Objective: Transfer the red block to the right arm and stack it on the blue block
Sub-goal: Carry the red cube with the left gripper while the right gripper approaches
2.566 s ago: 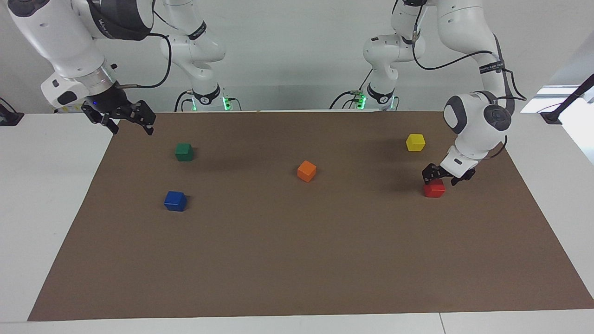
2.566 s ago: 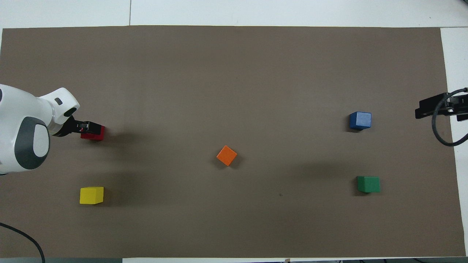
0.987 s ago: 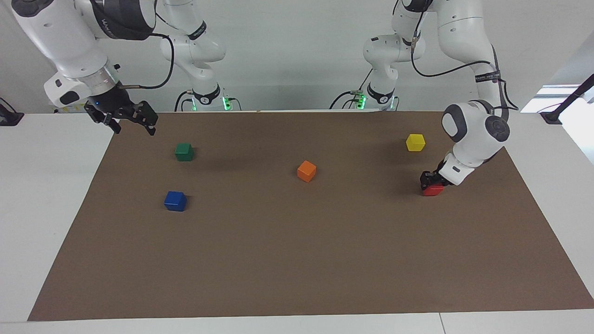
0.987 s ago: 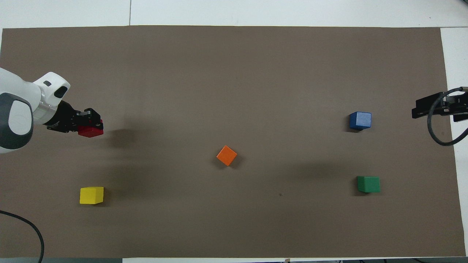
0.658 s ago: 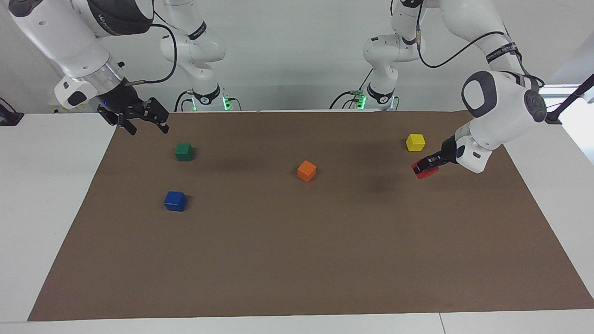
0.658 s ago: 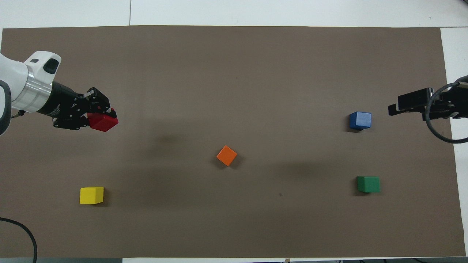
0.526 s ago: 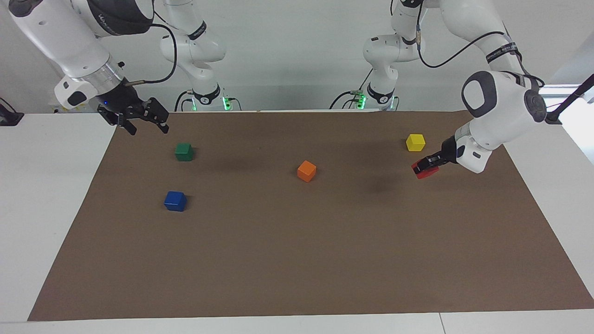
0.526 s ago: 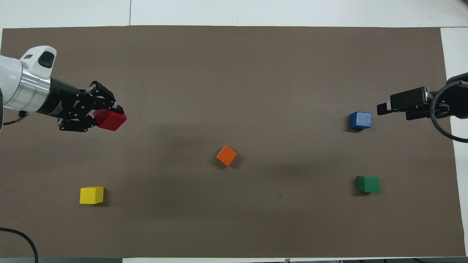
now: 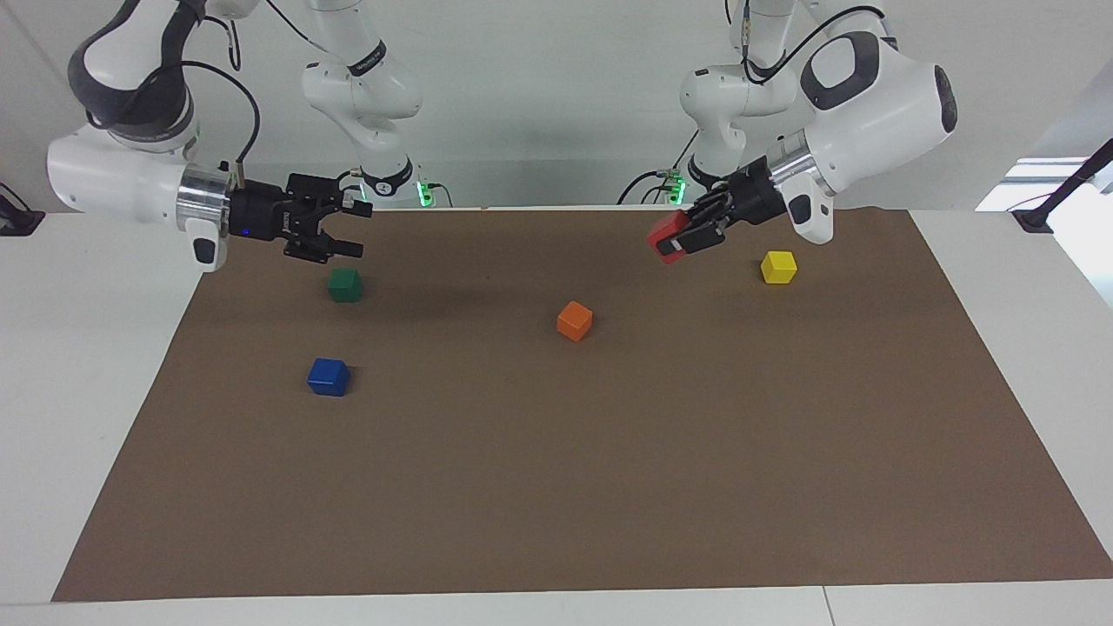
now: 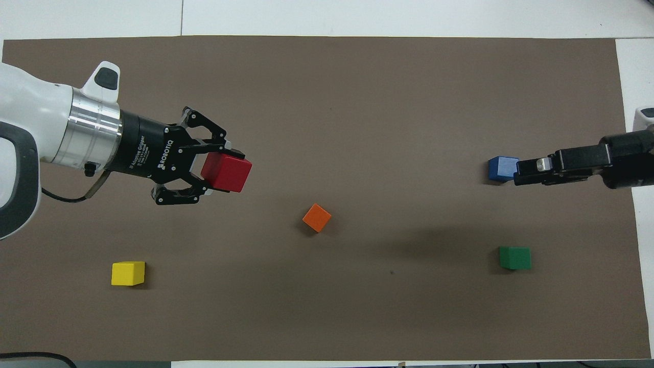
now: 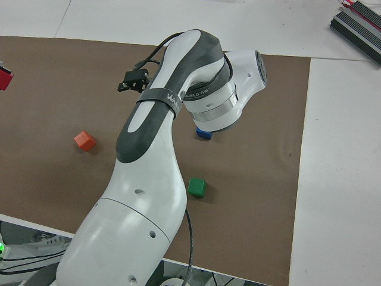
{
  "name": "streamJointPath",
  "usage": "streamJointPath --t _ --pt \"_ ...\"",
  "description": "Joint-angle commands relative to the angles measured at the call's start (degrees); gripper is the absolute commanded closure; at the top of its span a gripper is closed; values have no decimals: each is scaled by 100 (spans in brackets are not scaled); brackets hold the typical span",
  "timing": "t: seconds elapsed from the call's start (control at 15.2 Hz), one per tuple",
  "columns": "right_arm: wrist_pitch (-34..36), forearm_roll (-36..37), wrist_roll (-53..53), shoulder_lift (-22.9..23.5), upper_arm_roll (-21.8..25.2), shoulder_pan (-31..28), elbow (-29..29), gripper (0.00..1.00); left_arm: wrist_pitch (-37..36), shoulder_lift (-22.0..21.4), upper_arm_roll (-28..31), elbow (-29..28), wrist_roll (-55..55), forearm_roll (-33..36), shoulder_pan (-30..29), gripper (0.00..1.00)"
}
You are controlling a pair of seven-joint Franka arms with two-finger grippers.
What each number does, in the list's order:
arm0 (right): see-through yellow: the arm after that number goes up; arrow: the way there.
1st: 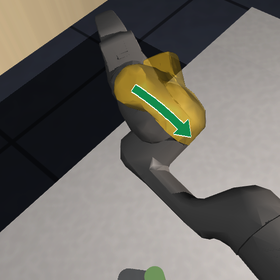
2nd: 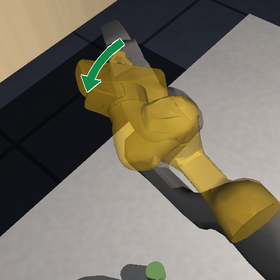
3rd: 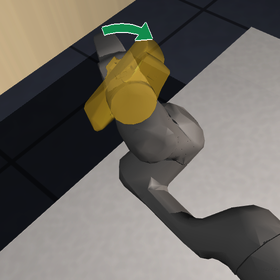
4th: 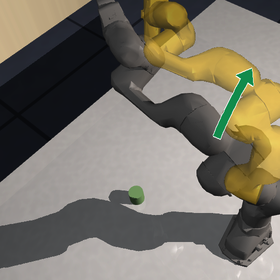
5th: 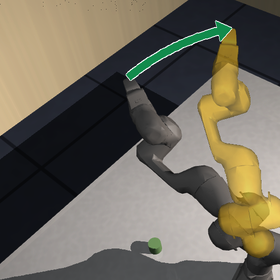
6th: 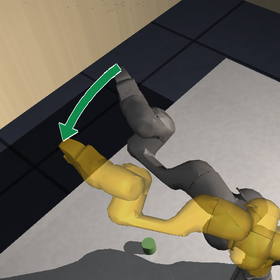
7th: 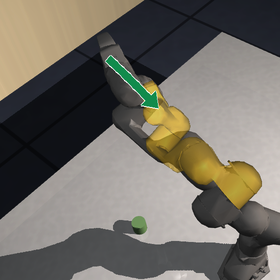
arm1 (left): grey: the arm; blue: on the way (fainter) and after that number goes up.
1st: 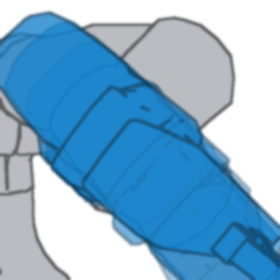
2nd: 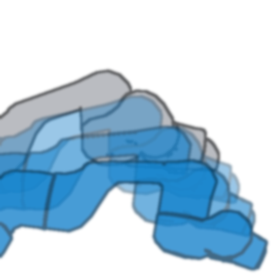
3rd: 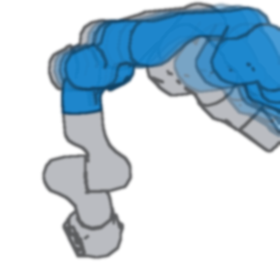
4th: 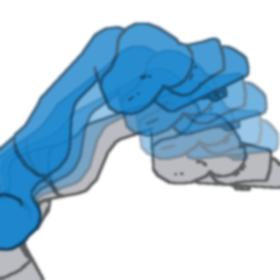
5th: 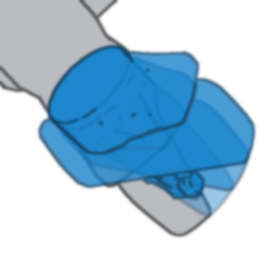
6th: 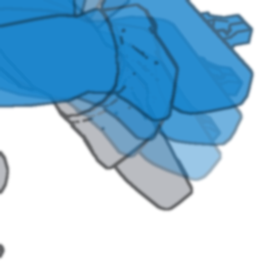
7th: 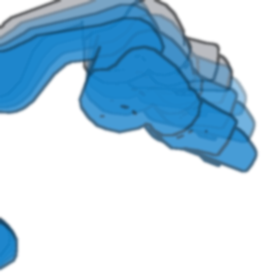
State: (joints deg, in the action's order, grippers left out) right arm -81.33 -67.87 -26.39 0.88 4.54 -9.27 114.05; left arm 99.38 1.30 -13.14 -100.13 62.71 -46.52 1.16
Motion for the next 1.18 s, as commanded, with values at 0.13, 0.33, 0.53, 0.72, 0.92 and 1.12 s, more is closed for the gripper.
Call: streamJointPath --t 0.13,0.33,0.53,0.72,0.92,1.12 --pt "1290 -1682 -1358 892 -33 13 619 0 1477 -605 57 -1306 312 -1445 411 100" --pt "1742 -2036 -1738 1432 -50 30 513 0 1865 -570 57 -1588 312 -2427 640 100" --pt "2032 -2212 -1913 1713 -59 179 531 0 2287 -588 57 -1896 295 -3485 956 100" --pt "2323 -2467 -2081 1995 -76 390 496 0 2944 -535 57 -1861 294 -3977 1421 100" --pt "2253 -2678 -2090 1995 -77 662 504 0 3578 -482 57 -1809 312 -4260 1895 100" --pt "2051 -2731 -2090 1995 -76 751 504 0 3957 -412 57 -1712 330 -4260 2265 100"
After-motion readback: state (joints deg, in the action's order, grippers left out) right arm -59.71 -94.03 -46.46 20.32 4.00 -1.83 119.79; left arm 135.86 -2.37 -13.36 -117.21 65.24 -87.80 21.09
